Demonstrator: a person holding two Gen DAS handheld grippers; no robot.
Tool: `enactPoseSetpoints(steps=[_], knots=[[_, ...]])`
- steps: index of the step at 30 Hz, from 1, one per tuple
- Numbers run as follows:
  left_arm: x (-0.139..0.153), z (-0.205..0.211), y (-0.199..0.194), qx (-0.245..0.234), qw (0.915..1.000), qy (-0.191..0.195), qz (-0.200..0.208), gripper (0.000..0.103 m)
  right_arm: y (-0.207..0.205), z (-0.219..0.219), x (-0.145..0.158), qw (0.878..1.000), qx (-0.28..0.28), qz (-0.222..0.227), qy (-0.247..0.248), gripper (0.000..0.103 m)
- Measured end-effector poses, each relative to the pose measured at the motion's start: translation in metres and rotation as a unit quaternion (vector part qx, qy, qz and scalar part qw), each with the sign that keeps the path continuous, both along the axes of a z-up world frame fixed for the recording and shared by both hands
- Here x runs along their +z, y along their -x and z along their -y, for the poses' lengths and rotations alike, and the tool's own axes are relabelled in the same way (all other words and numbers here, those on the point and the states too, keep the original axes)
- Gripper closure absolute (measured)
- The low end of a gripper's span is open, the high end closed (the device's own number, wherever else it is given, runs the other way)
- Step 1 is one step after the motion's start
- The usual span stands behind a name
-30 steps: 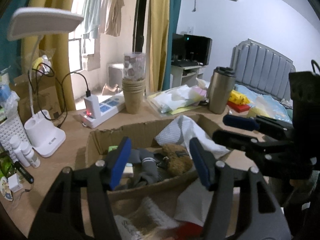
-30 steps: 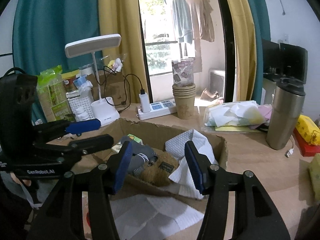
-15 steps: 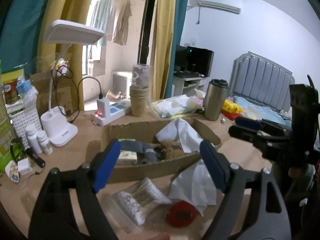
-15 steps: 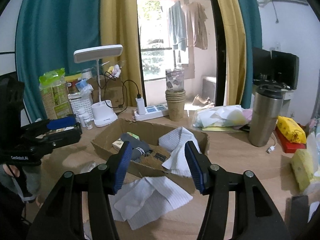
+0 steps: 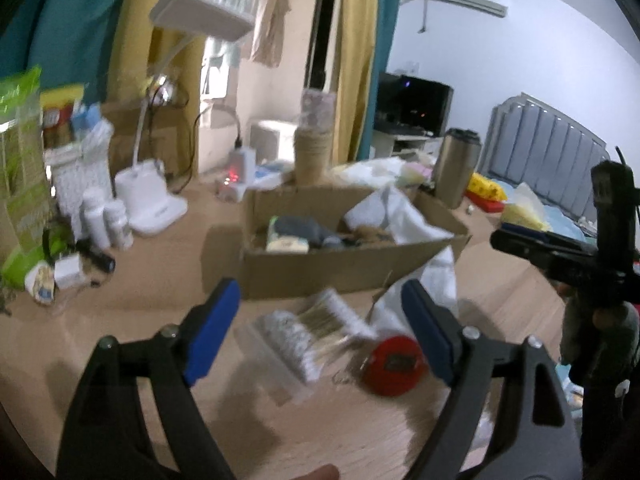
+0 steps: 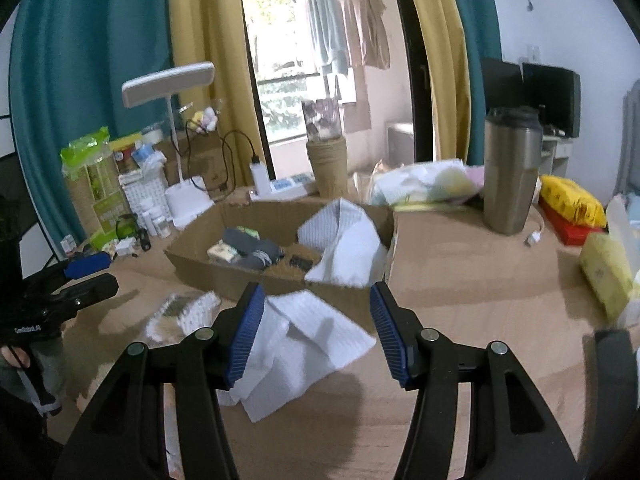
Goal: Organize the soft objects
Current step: 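Withdraw both tools from the box toward the swab bag and white cloth, then grasp the white waffle cloth with the right tool while the left tool reaches the swab bag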
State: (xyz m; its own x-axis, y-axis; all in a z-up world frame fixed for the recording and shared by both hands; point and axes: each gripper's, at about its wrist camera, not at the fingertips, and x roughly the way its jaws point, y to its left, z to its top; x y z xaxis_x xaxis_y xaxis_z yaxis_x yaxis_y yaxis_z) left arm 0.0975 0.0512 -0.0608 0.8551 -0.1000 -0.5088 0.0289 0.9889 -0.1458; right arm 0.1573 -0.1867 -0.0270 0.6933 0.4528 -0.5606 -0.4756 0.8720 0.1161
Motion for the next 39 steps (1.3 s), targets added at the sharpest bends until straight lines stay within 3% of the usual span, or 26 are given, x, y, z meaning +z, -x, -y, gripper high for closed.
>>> enactPoseSetpoints(steps=[13, 19, 29, 34, 39], knots=[[-0.021, -0.014, -0.003, 0.017, 0.9994, 0.007, -0.028, 0.019, -0.019, -0.020, -0.031, 0.998, 0.000, -0.057, 0.018, 0.042], [-0.028, -0.030, -0.010, 0.040, 0.9976, 0.030, -0.048, 0.019, -0.027, -0.034, -0.033, 0.997, 0.012, -0.077, 0.015, 0.040], [-0.032, -0.019, -0.018, 0.014, 0.9976, 0.023, -0.063, 0.019, -0.030, -0.059, -0.050, 0.991, 0.053, -0.118, 0.027, 0.041], [-0.034, -0.005, -0.030, -0.008, 0.9972, 0.013, -0.073, 0.019, -0.025, -0.060, -0.051, 0.992, 0.055, -0.103, 0.048, 0.087], [-0.039, 0.008, -0.046, -0.017, 0.9956, -0.002, -0.092, 0.019, -0.019, -0.055, -0.049, 0.992, 0.066, -0.087, 0.056, 0.095]])
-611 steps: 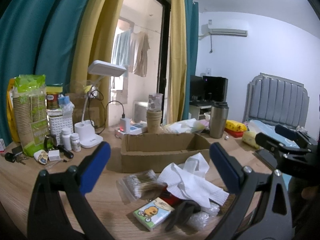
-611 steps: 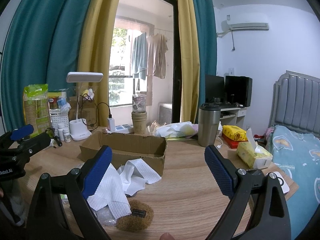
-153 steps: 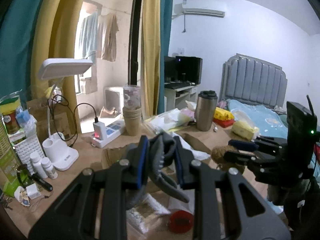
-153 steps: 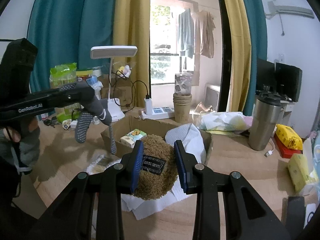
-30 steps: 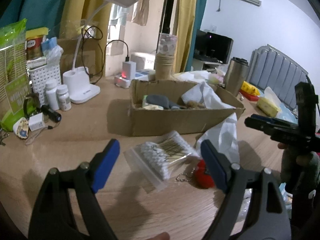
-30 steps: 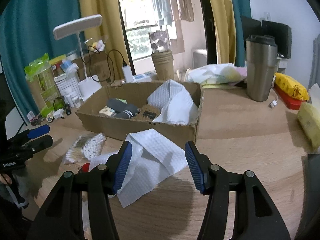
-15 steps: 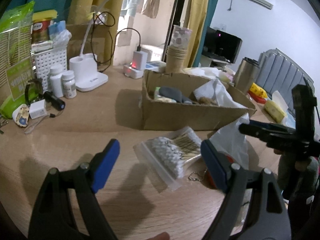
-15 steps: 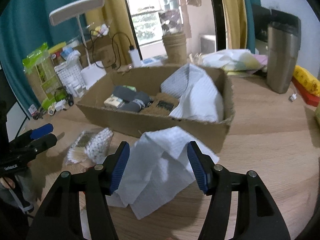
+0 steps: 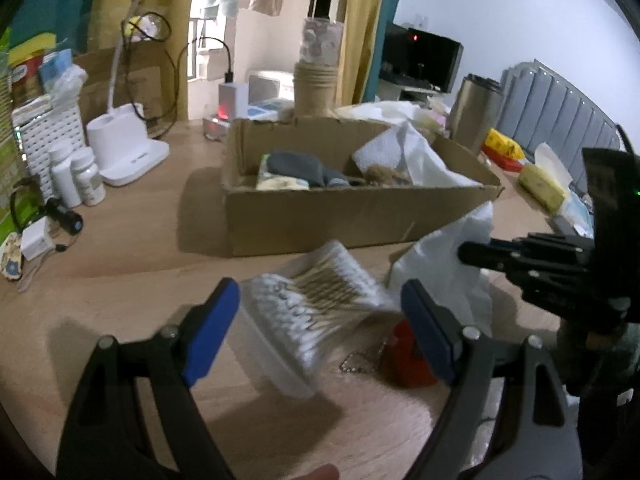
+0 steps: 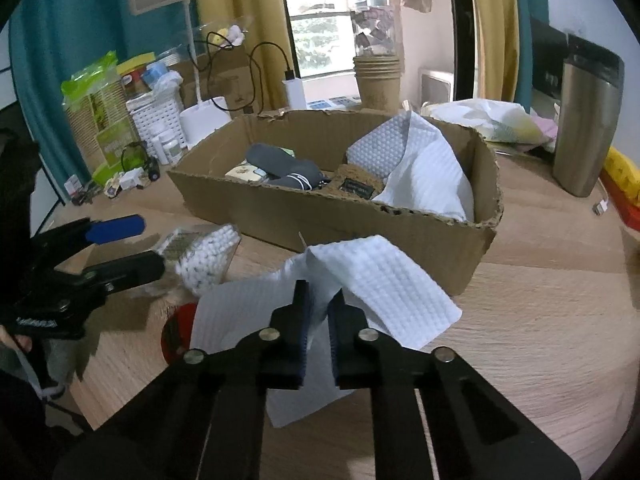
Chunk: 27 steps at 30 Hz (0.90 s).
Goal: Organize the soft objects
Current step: 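Grasp the white waffle cloth with the right tool while the left tool reaches the swab bag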
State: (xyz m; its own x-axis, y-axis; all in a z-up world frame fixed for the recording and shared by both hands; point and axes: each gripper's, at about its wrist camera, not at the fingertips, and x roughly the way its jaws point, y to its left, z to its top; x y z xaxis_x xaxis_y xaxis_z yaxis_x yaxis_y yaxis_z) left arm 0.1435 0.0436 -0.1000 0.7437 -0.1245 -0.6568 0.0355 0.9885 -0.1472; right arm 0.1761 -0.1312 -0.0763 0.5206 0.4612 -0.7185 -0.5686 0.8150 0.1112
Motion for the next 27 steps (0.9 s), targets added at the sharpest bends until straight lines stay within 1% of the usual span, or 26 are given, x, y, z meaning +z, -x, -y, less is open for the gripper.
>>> enactPoseSetpoints(steps=[5, 9, 11, 13, 14, 15, 22, 27], knots=[[0.003, 0.001, -0.012, -0.014, 0.9995, -0.026, 0.007, 0.019, 0.001, 0.011, 0.005, 1.000, -0.010, 0.010, -0.015, 0.096], [0.000, -0.007, -0.028, -0.022, 0.9995, -0.020, -0.010, 0.019, 0.004, 0.024, 0.013, 0.999, -0.014, 0.021, -0.033, 0.096], [-0.002, -0.007, -0.034, -0.042, 0.9989, -0.011, -0.020, 0.019, 0.006, 0.031, 0.016, 0.999, -0.011, 0.027, -0.043, 0.096], [-0.005, -0.009, -0.039, -0.061, 0.9976, 0.014, -0.028, 0.019, 0.007, 0.034, 0.016, 0.999, -0.013, 0.028, -0.043, 0.096], [-0.008, -0.010, -0.043, -0.070, 0.9962, 0.031, -0.040, 0.019, 0.007, 0.037, 0.016, 0.999, -0.016, 0.027, -0.044, 0.096], [-0.011, -0.011, -0.046, -0.074, 0.9952, 0.038, -0.051, 0.019, 0.006, 0.039, 0.015, 0.998, -0.019, 0.025, -0.046, 0.096], [-0.012, -0.007, -0.040, -0.094, 0.9928, 0.033, -0.066, 0.019, 0.004, 0.054, 0.014, 0.998, -0.035, 0.021, -0.055, 0.095], [-0.015, -0.001, -0.019, -0.117, 0.9897, 0.000, -0.083, 0.019, 0.003, 0.057, 0.014, 0.997, -0.039, 0.021, -0.058, 0.095]])
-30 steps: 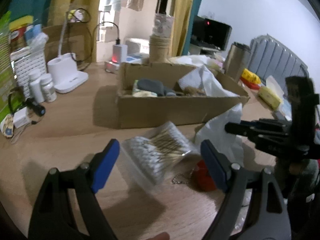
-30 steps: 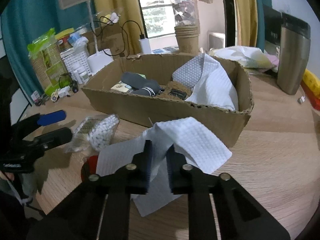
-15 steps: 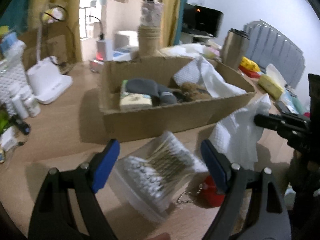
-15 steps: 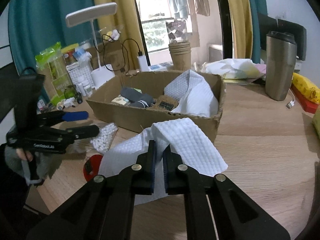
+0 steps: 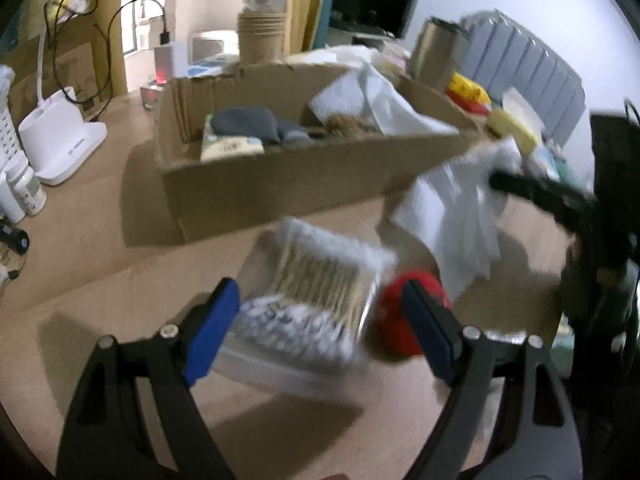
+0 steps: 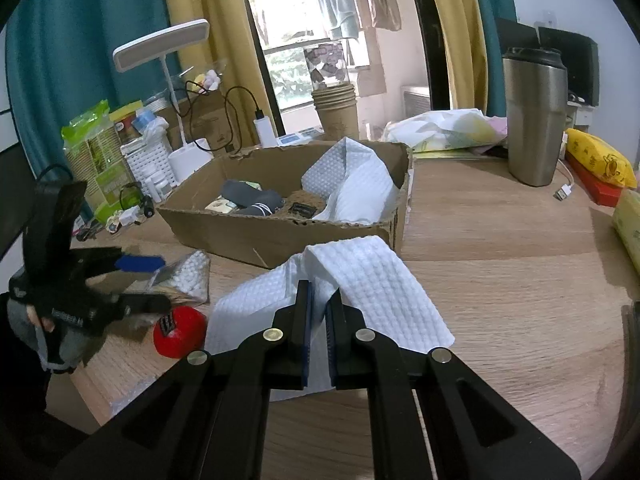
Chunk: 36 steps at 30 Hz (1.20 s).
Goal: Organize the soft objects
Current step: 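Grasp the white waffle cloth with the right tool while the left tool reaches the swab bag, then grasp the clear cotton swab bag with the left tool while the right tool lifts the cloth, then carry the swab bag with the left tool while the right tool carries the cloth to the box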
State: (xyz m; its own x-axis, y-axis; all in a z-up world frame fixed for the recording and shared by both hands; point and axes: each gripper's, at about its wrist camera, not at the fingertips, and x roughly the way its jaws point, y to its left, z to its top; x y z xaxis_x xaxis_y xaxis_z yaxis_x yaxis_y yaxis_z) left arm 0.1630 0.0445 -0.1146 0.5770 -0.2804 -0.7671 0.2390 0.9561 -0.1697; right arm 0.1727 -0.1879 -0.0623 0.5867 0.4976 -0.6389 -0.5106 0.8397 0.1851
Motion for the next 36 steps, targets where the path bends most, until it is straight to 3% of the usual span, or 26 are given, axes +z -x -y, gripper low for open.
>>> enactPoseSetpoints(steps=[5, 21, 22, 24, 26, 36], knots=[[0.005, -0.001, 0.008, 0.005, 0.9993, -0.033, 0.019, 0.019, 0.000, -0.001, 0.001, 1.000, -0.004, 0.001, -0.005, 0.095], [-0.002, -0.002, -0.007, 0.012, 0.9998, -0.004, 0.015, 0.020, 0.003, 0.002, 0.000, 1.000, -0.006, 0.003, -0.016, 0.095], [-0.002, -0.001, -0.006, 0.010, 0.9998, -0.006, 0.017, 0.021, 0.004, 0.003, 0.001, 1.000, -0.007, 0.005, -0.019, 0.095], [-0.002, 0.002, -0.004, 0.007, 0.9998, -0.008, 0.018, 0.040, 0.004, 0.006, 0.003, 0.999, -0.012, 0.008, -0.031, 0.095], [-0.001, 0.003, -0.003, 0.011, 0.9997, -0.008, 0.020, 0.048, 0.005, 0.009, 0.006, 0.999, -0.014, 0.013, -0.042, 0.095], [0.007, 0.012, 0.012, 0.013, 0.9993, -0.005, 0.035, 0.054, 0.011, 0.010, 0.013, 0.998, -0.004, 0.030, -0.051, 0.095]])
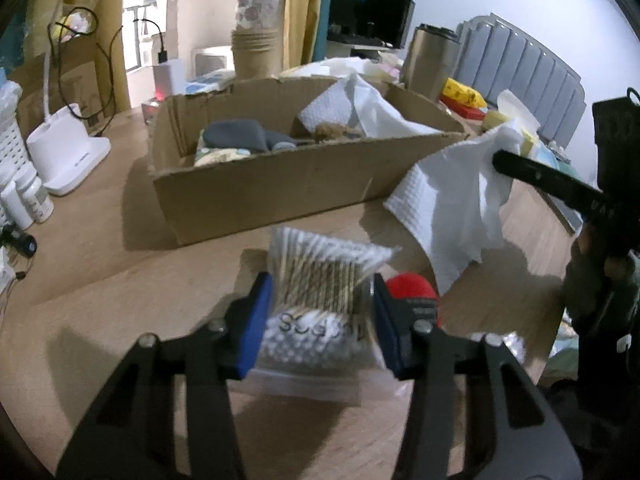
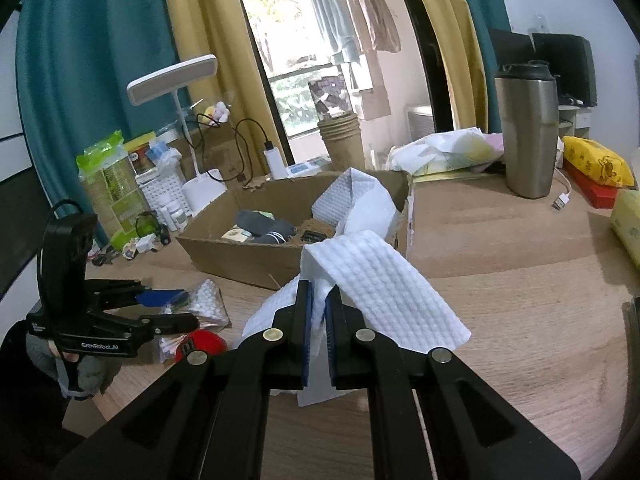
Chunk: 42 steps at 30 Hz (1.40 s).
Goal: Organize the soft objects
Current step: 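Carry the swab bag with the left tool while the right tool carries the cloth to the box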
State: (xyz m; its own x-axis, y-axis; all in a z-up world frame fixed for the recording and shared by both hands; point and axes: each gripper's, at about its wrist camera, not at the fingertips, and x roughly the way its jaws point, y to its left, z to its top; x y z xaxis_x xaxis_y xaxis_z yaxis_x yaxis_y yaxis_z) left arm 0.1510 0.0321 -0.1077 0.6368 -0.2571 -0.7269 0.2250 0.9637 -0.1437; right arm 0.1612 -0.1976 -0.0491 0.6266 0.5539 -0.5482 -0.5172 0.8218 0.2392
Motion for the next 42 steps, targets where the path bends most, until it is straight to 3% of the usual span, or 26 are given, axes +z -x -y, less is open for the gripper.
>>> enactPoseSetpoints(steps=[12, 27, 42], knots=[[0.037, -0.001, 0.020, 0.016, 0.9979, 0.019, 0.059, 0.054, 0.008, 0.007, 0.014, 1.000, -0.009, 0.026, -0.005, 0.095], [0.064, -0.011, 0.021, 0.056, 0.9916, -0.003, 0.116, 0.053, 0.016, 0.019, 0.044, 0.997, -0.029, 0.064, -0.005, 0.095], [0.096, -0.007, 0.014, 0.050, 0.9838, -0.025, 0.170, 0.054, 0.020, 0.015, 0.077, 0.993, -0.023, 0.113, -0.005, 0.095]])
